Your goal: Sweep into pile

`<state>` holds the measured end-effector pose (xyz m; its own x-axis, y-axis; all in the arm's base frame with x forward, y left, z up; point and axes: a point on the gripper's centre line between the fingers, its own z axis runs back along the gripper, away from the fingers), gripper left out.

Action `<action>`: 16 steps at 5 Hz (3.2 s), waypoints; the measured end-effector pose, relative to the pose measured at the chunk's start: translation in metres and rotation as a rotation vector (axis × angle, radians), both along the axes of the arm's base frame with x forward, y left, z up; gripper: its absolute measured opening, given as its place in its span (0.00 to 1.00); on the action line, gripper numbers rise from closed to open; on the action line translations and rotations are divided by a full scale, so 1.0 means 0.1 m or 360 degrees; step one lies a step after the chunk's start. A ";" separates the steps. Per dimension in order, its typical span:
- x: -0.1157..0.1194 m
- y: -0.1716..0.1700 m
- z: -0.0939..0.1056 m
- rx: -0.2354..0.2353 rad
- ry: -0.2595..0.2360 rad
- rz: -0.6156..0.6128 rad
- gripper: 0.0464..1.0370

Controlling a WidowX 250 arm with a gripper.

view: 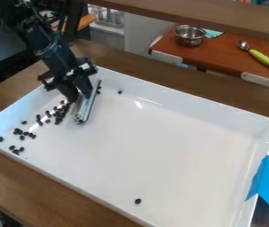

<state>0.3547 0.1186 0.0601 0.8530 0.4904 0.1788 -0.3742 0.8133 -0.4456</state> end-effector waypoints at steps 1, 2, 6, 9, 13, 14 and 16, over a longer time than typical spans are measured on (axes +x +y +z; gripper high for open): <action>0.00 -0.20 0.02 -0.0097 0.0002 -0.0110 0.29; 0.11 -0.51 0.05 -0.0132 -0.0026 -0.0197 0.29; 0.21 -0.58 0.01 -0.0031 -0.0067 -0.0181 0.29; 0.16 0.02 -0.01 0.0032 -0.0027 -0.0025 0.29; -0.31 -1.21 0.68 -0.0311 -0.0171 -0.0360 0.29; -0.47 -1.72 0.56 -0.0275 -0.0176 -0.0463 0.29; -0.69 -2.35 0.23 -0.0160 -0.0215 -0.0578 0.29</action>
